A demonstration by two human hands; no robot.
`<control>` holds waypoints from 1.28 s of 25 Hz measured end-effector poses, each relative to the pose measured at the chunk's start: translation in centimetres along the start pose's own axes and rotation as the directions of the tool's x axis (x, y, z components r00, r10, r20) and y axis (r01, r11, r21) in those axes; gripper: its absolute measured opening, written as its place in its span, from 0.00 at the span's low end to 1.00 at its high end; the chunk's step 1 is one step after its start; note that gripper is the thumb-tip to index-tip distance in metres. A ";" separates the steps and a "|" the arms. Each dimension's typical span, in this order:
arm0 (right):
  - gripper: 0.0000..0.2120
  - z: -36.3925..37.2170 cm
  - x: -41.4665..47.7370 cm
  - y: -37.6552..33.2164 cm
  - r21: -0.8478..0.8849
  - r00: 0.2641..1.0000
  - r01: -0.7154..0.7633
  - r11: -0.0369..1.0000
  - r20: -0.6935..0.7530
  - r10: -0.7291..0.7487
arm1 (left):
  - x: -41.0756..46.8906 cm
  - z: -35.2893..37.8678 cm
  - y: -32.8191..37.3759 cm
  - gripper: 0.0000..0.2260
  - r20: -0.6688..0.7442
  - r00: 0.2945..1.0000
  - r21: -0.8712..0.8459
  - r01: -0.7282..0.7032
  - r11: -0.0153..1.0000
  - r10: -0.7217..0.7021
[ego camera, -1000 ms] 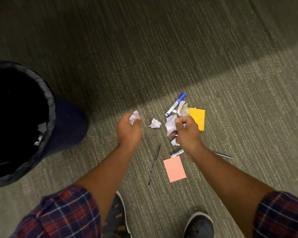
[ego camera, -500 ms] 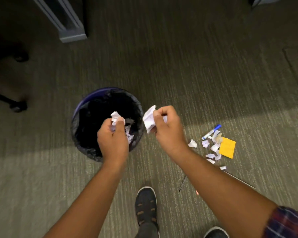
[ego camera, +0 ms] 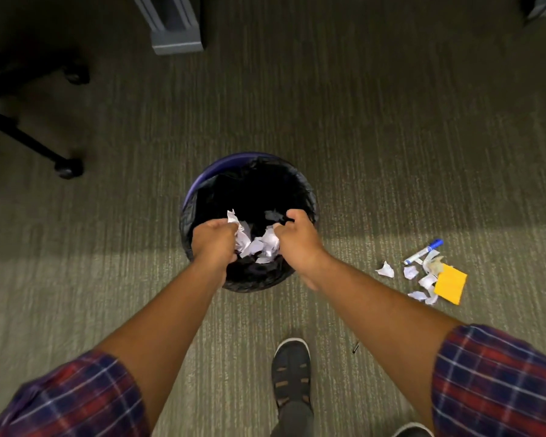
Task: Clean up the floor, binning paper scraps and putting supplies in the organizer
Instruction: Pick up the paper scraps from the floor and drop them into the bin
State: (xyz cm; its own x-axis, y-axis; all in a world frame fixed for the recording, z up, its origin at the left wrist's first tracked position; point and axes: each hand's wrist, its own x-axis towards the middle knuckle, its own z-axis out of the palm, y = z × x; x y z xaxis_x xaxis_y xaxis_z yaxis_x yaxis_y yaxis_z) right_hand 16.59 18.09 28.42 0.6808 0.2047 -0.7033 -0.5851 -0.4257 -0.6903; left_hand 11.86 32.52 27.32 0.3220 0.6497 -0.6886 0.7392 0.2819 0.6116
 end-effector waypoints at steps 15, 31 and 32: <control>0.12 -6.5 -2.3 4.9 -0.007 0.871 0.319 0.948 -0.392 -0.296 | -9.3 6.2 -0.9 0.11 0.219 0.629 0.156 -0.777 0.610 0.746; 0.25 -30.7 7.3 36.7 -0.907 0.989 0.041 0.418 -0.023 -0.146 | -4.5 33.1 -20.8 0.18 0.734 0.586 0.452 -0.799 0.397 0.344; 0.25 -30.7 8.0 37.2 -0.931 0.991 0.063 0.360 0.015 -0.134 | -3.9 34.1 -21.4 0.20 0.758 0.563 0.452 -0.818 0.356 0.331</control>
State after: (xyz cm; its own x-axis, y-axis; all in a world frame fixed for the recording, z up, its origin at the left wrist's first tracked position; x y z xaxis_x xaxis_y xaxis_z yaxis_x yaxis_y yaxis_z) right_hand 13.85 -23.18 2.32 0.7460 0.2732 -0.6074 0.2426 -0.9608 -0.1342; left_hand 14.90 -0.13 3.66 0.8737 -0.0763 -0.4804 0.2671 -0.7501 0.6050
